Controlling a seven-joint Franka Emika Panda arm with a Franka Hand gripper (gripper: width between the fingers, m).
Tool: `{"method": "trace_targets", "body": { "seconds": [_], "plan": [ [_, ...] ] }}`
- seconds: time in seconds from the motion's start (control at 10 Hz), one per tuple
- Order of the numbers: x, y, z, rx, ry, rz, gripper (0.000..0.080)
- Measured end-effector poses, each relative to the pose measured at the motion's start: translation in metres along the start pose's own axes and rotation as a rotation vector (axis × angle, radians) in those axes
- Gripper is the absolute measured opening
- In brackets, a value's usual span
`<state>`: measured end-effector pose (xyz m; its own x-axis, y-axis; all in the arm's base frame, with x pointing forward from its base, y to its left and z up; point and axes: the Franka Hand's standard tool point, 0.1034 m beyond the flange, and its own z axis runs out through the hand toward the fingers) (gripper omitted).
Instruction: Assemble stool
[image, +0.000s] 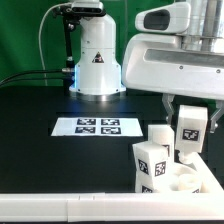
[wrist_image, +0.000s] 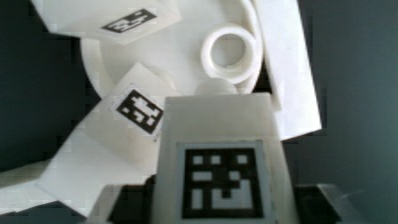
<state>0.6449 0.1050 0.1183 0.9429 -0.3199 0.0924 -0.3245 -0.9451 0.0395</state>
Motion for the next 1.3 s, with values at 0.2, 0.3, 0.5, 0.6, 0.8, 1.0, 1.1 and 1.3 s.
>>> {"method": "trace_targets", "body": {
  "seconds": [0.2,0.3,0.5,0.6,0.8,1.0,1.1,1.3],
  "plan": [
    [-0.005,-0.004,0.016,0.008,0.031,-0.011,0.0333],
    [-0.007,-0.008,0.022,0.005,0.040,-0.026,0.0333],
    [-0.014,-0.013,0.027,0.007,0.044,-0.032,0.0333],
    [-0.018,-0.016,0.029,0.006,0.040,-0.038,0.0333],
    [-0.020,-0.016,0.031,0.004,0.038,-0.041,0.0333],
    [-0.020,-0.016,0.031,0.003,0.040,-0.049,0.0333],
    [-0.019,-0.013,0.032,0.001,0.040,-0.047,0.0333],
    [-0.019,-0.009,0.036,-0.002,0.037,-0.042,0.0333]
  ]
}}
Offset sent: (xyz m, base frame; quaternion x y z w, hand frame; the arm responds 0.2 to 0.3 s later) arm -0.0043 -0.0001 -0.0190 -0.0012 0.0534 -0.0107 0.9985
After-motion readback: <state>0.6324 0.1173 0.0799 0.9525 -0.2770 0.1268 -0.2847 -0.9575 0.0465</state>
